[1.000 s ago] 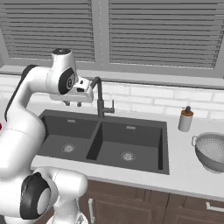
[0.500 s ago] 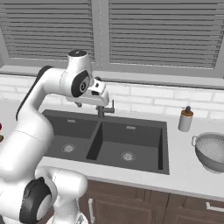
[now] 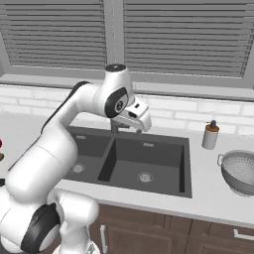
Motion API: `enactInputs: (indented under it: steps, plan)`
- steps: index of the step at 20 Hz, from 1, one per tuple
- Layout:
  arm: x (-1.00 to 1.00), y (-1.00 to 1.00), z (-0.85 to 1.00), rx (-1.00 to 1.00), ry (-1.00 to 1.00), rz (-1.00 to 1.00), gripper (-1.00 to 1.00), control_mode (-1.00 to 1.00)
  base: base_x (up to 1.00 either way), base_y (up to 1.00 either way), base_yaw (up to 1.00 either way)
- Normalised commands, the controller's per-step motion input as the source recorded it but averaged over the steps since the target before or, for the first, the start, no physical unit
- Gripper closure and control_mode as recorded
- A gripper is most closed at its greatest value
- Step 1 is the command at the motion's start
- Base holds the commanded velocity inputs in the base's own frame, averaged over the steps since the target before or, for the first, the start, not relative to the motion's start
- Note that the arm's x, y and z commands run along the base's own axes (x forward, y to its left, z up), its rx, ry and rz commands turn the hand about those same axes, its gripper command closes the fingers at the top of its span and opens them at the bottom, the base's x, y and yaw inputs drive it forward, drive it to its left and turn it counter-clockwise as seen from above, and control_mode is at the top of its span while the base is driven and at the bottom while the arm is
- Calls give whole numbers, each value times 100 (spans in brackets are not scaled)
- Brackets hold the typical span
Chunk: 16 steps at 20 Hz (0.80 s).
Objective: Put the colander in the sink, put the apple, kiwi in the colander, and turn on the sink faucet and pour water over the colander.
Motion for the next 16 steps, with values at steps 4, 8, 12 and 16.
enactInputs:
  steps: [4,8,12,16]
  plan:
    - [0,-99,-15,0,0,-39,-100,-100,0,0,0]
    - [0,-97,-5,0,3,-36,-100,-100,0,0,0]
    - [0,-100,-2,0,8,-33,-100,-100,0,0,0]
    - [0,-91,0,0,10,-33,-100,-100,0,0,0]
